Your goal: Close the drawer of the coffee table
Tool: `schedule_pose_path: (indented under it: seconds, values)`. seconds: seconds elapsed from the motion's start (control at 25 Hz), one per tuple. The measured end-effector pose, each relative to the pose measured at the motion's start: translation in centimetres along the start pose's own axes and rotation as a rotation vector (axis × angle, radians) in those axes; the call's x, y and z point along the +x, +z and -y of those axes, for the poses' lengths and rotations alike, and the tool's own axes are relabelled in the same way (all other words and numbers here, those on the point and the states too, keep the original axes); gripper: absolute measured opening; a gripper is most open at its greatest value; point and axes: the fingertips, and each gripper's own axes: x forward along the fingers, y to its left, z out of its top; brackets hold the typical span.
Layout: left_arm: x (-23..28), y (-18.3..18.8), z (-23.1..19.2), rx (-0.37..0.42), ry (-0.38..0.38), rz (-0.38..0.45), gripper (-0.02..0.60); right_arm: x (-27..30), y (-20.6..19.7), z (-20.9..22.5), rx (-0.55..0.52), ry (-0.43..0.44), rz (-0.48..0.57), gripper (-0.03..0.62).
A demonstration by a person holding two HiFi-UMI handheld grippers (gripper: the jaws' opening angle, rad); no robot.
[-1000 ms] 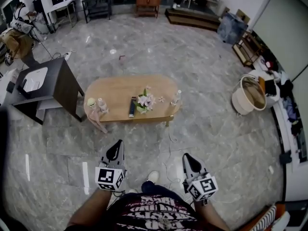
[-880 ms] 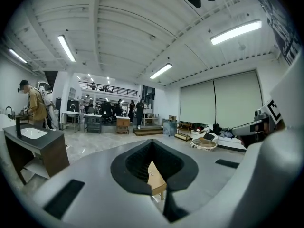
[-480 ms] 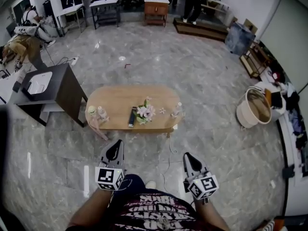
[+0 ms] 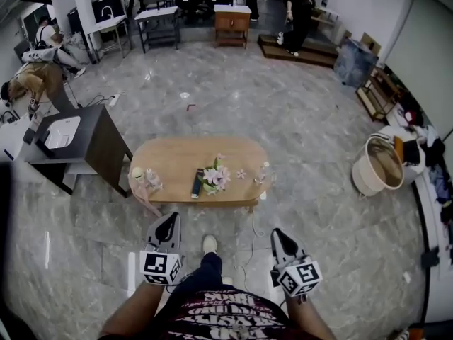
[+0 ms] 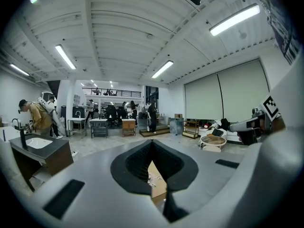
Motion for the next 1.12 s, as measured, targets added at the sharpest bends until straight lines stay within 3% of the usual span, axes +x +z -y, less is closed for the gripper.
schedule_pose_path:
  seconds: [0.64,0.92,1.12]
  values:
    - [7.0,-3.5,-1.9,-0.038,-0.019,-0.068,0.023,6.3,-0.9,4.6,-0.022,-0.014,-0.068,0.035]
    - [13.3,-8.6,-4.3,-0.020,-0.030,-0.178,0.023,11.9,-4.5,8.9,-0.035,-0.045,-0.184,0.035]
    - [19.1,-14.8,-5.9,0.004,-0.062,-0.279,0.023,17.6,-8.5,12.6,-0.106,-0.038,-0.314,0.035]
